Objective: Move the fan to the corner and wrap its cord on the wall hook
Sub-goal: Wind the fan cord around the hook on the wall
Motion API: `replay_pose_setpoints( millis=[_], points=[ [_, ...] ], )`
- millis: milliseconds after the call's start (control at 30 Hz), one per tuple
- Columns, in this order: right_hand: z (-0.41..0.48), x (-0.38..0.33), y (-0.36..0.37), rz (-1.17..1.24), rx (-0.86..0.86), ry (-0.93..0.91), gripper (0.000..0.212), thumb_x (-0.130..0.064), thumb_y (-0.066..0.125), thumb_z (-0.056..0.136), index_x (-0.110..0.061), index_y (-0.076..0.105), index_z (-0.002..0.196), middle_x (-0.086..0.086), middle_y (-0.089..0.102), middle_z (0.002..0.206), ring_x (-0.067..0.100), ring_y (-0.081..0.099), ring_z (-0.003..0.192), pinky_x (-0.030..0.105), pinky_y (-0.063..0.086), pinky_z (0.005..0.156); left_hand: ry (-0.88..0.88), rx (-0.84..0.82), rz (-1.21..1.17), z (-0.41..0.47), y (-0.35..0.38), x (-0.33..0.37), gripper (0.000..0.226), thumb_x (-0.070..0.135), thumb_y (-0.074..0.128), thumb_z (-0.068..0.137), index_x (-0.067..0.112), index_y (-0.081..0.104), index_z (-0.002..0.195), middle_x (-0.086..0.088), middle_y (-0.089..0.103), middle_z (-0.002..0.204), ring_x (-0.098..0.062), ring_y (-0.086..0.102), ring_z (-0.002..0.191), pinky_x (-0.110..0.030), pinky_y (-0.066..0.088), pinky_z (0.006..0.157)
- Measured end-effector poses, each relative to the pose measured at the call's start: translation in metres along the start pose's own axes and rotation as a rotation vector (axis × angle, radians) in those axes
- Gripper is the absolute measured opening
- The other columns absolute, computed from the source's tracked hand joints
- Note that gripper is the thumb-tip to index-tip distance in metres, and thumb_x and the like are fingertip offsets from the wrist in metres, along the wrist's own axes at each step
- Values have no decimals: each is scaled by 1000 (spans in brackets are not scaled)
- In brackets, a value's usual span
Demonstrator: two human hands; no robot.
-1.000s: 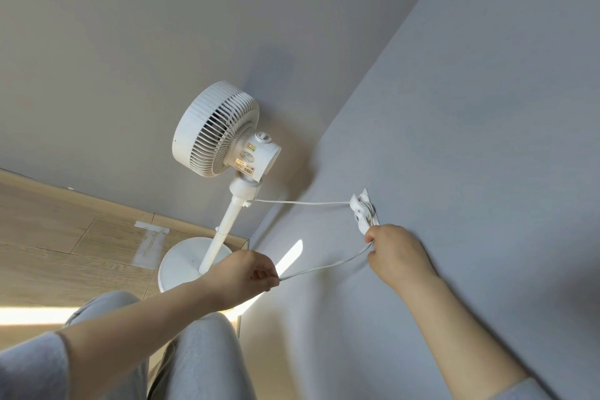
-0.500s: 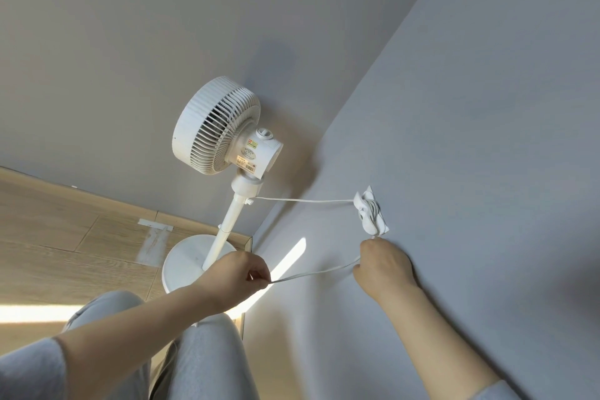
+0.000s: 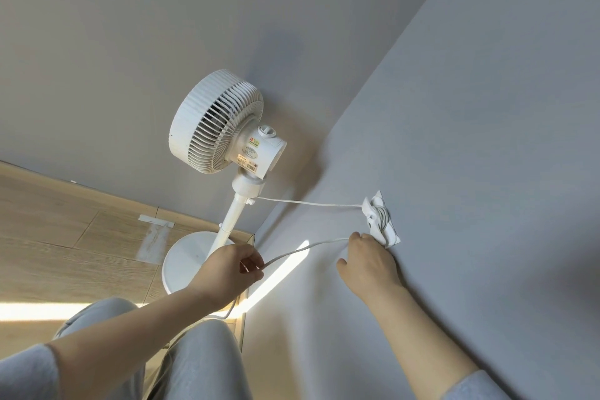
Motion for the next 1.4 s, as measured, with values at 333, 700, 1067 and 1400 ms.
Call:
replay_pose_setpoints(
  millis=[333, 700, 1067, 1400],
  points=[
    [41, -18, -7, -62, -37, -151, 17, -9, 47, 90, -11, 42, 74, 5, 51, 75, 22, 42, 61, 28, 30, 54, 47, -2, 0, 29, 3, -3, 18, 18, 63, 85, 30, 55, 74, 8, 62, 63, 1, 57, 64, -17, 45, 58],
    [106, -29, -19, -135, -21, -213, 21, -4, 51, 87, -9, 67, 99, 12, 68, 102, 33, 65, 90, 29, 43, 67, 32, -65, -100, 48, 4, -7, 9, 14, 58, 90, 18, 57, 83, 3, 68, 66, -11, 66, 61, -24, 56, 67],
    [140, 1, -55, -161, -58, -172, 16, -15, 60, 79, -26, 60, 67, -1, 71, 99, 25, 65, 96, 25, 38, 67, 16, -80, -116, 65, 12, -9, 16, 20, 51, 94, 15, 60, 82, 5, 65, 65, 1, 58, 57, -8, 43, 52],
    [157, 16, -67, -158, -63, -90, 23, -5, 56, 79, -11, 69, 96, 8, 68, 107, 30, 64, 100, 32, 54, 82, 27, -84, -183, 77, 13, 0, 13, 20, 53, 93, 14, 63, 88, 5, 69, 70, -8, 67, 72, -30, 54, 75]
  ],
)
Point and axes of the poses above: each hand's wrist, its own z-axis towards the middle knuckle, its own y-axis out of the palm, x = y × z, the point moved 1 cm from there along z, towards the middle knuckle
